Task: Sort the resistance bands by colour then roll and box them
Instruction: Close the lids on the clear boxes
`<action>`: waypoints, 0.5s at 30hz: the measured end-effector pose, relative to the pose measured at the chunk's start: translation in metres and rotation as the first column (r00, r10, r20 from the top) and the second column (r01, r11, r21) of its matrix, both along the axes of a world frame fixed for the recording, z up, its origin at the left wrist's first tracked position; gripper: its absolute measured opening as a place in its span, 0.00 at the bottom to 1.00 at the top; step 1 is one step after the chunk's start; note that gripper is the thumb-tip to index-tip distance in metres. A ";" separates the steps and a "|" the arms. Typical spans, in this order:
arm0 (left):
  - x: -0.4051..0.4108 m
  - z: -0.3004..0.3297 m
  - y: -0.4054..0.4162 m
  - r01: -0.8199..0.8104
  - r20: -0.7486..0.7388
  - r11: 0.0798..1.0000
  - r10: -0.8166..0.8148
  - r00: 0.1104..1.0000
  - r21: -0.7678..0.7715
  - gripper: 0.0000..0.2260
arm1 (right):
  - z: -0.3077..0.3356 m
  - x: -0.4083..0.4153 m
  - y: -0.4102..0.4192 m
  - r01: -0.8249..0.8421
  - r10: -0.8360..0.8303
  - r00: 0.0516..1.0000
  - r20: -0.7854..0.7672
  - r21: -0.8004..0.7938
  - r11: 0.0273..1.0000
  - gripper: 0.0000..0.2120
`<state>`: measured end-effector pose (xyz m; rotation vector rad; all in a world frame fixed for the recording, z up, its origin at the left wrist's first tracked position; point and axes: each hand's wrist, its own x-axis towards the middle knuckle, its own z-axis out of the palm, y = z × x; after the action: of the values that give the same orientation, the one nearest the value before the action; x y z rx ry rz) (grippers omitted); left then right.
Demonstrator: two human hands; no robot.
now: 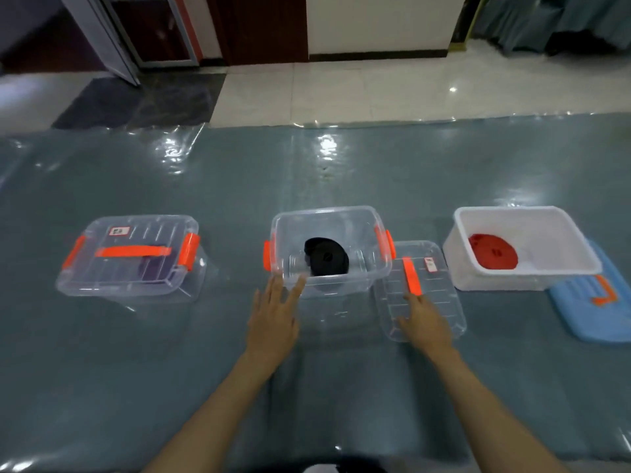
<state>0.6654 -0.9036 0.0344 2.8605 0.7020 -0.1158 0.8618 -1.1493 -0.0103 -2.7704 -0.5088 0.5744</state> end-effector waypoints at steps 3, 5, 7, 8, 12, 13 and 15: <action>0.001 -0.008 -0.007 -0.041 0.073 0.994 0.049 0.996 -0.099 0.45 | -0.011 0.026 -0.005 -0.002 0.001 1.000 0.011 0.011 1.000 0.24; 0.001 -0.011 -0.008 -0.050 0.104 0.993 0.062 0.993 -0.108 0.45 | -0.017 0.038 -0.008 -0.007 0.007 1.000 -0.001 0.020 1.000 0.23; 0.002 -0.013 -0.010 -0.056 0.143 0.991 0.073 0.987 -0.121 0.45 | -0.021 0.047 -0.009 -0.017 0.018 1.000 -0.021 0.026 1.000 0.21; 0.002 -0.013 -0.010 -0.057 0.164 0.991 0.076 0.984 -0.122 0.46 | -0.024 0.050 -0.009 -0.030 0.030 0.999 -0.018 0.029 0.999 0.22; 0.003 -0.016 -0.008 -0.067 0.189 0.992 0.087 0.978 -0.106 0.46 | -0.034 0.063 0.000 0.010 -0.015 0.999 0.045 0.107 0.994 0.22; 0.003 -0.017 -0.007 -0.073 0.189 0.992 0.092 0.978 -0.106 0.46 | -0.037 0.067 0.004 0.057 -0.065 0.997 0.049 0.143 0.988 0.17; 0.003 -0.019 -0.007 -0.077 0.196 0.992 0.095 0.976 -0.099 0.46 | -0.038 0.075 0.008 0.145 -0.150 0.989 0.013 0.168 0.975 0.12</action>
<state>0.6684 -0.9104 0.0151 2.7012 0.7573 0.1478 0.9366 -1.1410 -0.0487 -2.6313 -0.3355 0.4415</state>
